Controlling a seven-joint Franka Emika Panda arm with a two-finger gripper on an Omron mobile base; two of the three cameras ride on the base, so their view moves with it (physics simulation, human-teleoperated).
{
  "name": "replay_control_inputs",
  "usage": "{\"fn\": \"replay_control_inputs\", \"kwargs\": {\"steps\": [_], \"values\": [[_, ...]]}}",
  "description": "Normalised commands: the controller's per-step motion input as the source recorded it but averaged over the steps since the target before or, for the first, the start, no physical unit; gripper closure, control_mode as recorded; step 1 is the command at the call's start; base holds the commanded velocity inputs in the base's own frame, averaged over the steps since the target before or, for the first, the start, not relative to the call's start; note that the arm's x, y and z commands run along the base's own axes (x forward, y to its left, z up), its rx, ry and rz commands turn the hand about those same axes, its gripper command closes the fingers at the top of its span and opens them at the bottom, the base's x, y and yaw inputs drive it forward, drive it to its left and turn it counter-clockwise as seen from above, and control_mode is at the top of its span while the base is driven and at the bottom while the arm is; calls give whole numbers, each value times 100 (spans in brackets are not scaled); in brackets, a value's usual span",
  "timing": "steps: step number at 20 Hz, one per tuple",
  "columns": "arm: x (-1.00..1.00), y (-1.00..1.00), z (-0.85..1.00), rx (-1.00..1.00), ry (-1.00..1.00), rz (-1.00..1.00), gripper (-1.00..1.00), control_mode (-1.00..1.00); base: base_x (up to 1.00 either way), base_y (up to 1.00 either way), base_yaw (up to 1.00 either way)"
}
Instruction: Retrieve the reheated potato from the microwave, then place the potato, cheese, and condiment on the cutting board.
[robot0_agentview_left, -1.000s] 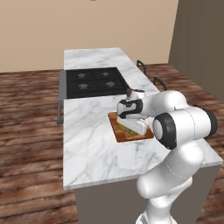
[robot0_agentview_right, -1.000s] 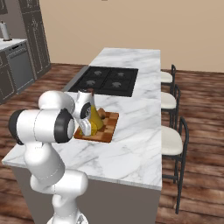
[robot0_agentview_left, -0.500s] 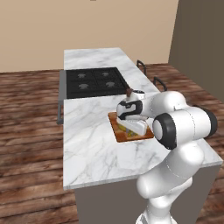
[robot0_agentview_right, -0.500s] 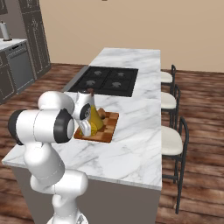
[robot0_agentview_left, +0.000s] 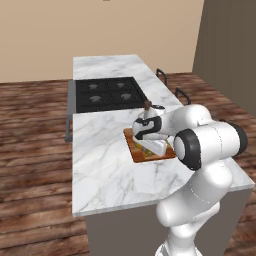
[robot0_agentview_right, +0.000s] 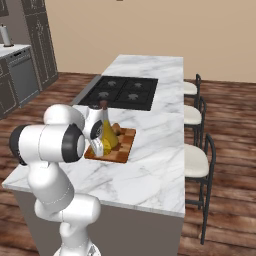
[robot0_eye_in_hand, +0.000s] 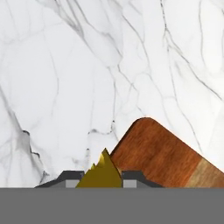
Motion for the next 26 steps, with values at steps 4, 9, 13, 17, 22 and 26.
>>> {"fn": "replay_control_inputs", "kwargs": {"steps": [4, 9, 13, 17, 22, 26], "values": [[26, 5, -17, 0, -1, -2, 100, -100, 0, 0, 0], [12, 6, -20, 0, 0, -3, 100, -100, 0, 0, 0], [-3, 7, -23, 0, 0, -2, 100, -100, 0, 0, 0], [-5, 3, -18, 0, 0, -2, -100, -100, 0, 0, 0], [-4, 0, -11, 0, 0, 0, -100, -100, 0, 0, 0], [-9, 0, 0, 0, 0, 0, -100, -100, 0, 0, 0]]}}
